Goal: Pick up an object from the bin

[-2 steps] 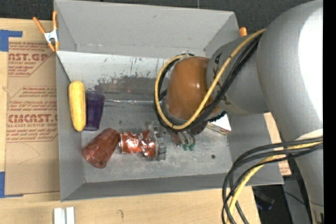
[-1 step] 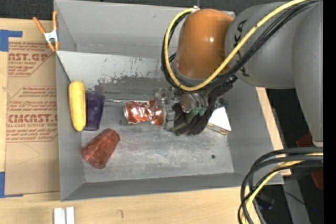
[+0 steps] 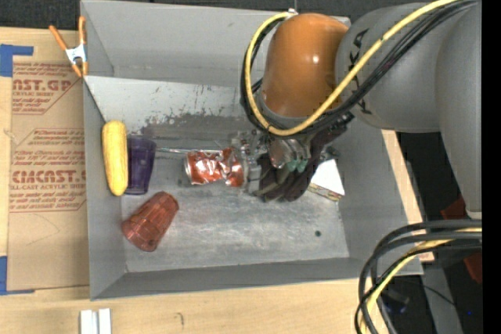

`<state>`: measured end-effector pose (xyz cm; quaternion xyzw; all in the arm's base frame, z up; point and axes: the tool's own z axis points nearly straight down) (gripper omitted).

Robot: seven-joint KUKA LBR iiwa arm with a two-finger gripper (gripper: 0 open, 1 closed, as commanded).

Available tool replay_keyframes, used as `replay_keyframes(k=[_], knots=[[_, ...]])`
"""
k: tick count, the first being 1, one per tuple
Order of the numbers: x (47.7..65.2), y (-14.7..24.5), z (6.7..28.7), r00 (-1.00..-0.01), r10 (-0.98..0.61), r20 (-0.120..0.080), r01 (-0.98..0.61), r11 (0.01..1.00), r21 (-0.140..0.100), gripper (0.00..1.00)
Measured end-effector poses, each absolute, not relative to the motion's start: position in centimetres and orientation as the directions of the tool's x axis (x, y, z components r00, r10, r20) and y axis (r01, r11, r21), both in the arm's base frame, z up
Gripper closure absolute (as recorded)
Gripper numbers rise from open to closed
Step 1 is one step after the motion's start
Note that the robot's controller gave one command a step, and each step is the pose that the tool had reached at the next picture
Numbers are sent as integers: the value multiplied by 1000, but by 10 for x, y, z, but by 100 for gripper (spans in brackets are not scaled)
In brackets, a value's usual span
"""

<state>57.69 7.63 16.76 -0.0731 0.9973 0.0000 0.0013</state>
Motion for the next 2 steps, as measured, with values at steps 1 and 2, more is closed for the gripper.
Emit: replay_keyframes(k=[1,2], knots=[[572,60,163,-967,-254,-5,-254,967,1,100],[575,43,294,-960,-279,-5,-279,960,0,100]])
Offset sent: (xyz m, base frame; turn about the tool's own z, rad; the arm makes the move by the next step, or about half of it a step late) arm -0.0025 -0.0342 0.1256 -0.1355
